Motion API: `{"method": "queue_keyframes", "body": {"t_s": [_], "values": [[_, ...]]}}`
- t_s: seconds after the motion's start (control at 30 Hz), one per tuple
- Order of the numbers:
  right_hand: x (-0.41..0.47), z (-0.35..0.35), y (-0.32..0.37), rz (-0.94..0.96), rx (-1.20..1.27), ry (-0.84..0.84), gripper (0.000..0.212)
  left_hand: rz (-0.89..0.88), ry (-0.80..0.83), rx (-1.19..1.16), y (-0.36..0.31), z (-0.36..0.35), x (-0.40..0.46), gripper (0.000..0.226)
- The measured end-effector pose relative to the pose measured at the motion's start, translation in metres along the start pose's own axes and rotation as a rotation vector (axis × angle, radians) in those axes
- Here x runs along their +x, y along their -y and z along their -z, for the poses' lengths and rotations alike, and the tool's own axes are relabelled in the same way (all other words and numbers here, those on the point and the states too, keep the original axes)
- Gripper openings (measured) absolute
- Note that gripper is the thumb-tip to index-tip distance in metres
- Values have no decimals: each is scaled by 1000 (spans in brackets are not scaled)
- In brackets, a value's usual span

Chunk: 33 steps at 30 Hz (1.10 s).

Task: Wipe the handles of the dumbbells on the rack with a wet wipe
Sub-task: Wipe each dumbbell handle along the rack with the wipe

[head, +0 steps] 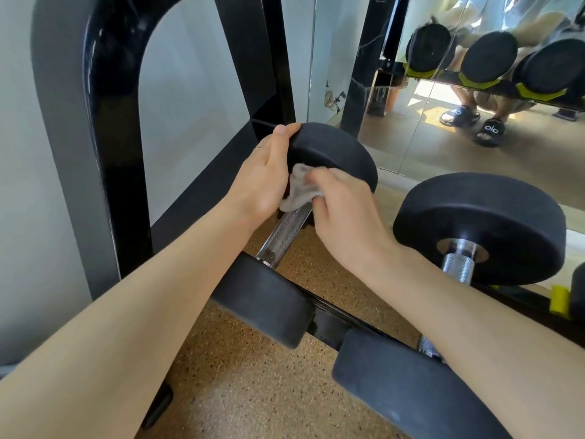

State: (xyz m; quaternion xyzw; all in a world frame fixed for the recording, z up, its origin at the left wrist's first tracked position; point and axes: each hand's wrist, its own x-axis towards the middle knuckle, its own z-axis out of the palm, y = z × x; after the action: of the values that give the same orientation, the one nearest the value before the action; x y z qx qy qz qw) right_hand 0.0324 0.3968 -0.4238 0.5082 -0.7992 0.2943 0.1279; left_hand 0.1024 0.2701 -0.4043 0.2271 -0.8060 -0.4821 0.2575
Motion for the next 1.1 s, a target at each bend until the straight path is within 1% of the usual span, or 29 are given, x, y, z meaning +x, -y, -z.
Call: {"method": "queue_keyframes", "body": {"t_s": [0.07,0.17,0.2,0.23,0.3,0.33,0.37,0.4,0.43,0.47,0.5,0.53,0.57,0.63,0.67,0.7,0.73,0.77,0.8,0.83,0.87,0.9,0.93,1.0,1.03,1.1], "values": [[-5,-4,4,4,-3,45,42,10,-6,-10,1,0,1,52],[-7,-16,1,-80,-30,227,47,4,-5,-2,1,0,0,52],[-7,-16,-1,-99,-60,252,46,0,-1,1,1,0,0,52],[-7,-13,-2,-98,-102,240,41,-2,4,3,1,0,0,52],[-11,-8,-4,-134,-109,177,27,-1,14,18,2,0,0,52],[-14,-8,-6,-214,-21,184,25,-3,14,23,1,0,0,52],[-15,-10,-7,-356,160,224,28,-6,12,25,2,1,0,52],[-15,-14,-7,-553,452,291,37,-10,9,25,2,0,0,52],[-15,-15,-5,-737,794,369,44,-10,5,26,3,0,1,52],[-14,-17,-5,-862,1059,423,47,-6,0,28,3,0,2,52],[-12,-16,-6,-929,1243,453,48,-1,-2,28,3,-1,3,52],[-12,-13,-6,-952,1337,483,47,3,-5,29,3,-1,3,52],[-12,-9,-5,-944,1361,531,41,6,-7,30,3,-1,2,51],[-15,-2,-4,-891,1246,626,24,5,-10,30,2,0,2,51],[-15,2,-2,-841,1188,632,17,4,-13,25,2,0,3,51],[-13,4,2,-778,1142,586,14,2,-15,20,1,0,3,51],[-9,4,7,-690,1074,493,12,-4,-18,21,2,0,4,51],[-5,3,13,-559,948,388,11,-11,-18,27,1,0,4,50],[-2,2,19,-386,746,353,10,-11,-19,26,1,0,4,50],[-2,0,24,-214,546,388,11,-2,-19,15,2,0,3,51],[-3,-4,26,-87,383,464,14,9,-17,-3,2,0,3,51],[-3,-6,27,-15,265,545,19,20,-16,-18,2,0,2,52],[-5,-6,27,12,212,599,24,32,-16,-26,2,0,2,52],[-9,-3,31,35,236,640,25,46,-20,-30,1,1,1,51],[-9,1,31,42,264,637,29,46,-23,-27,0,1,1,51],[-10,8,25,-8,300,585,41,41,-22,-12,-1,1,0,51]]}}
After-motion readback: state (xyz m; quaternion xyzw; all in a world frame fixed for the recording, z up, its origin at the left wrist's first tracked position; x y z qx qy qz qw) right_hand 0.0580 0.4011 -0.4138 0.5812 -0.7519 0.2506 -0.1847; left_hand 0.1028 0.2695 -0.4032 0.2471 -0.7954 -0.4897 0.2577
